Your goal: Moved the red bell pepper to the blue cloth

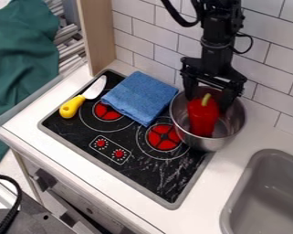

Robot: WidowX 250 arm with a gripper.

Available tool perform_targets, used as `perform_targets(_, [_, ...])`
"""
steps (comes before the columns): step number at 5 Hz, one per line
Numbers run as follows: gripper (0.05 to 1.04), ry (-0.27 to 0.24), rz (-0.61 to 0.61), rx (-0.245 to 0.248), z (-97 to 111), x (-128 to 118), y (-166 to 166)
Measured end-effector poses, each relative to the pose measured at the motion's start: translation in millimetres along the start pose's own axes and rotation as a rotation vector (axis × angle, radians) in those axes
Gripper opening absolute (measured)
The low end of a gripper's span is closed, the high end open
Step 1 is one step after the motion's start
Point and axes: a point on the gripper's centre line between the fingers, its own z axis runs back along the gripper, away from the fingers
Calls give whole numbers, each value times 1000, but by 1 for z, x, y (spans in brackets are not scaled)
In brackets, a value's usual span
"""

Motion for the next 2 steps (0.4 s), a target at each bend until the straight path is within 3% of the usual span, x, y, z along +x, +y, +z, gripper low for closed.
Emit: perform_targets(2, [375,6,-5,-3,-1,0,0])
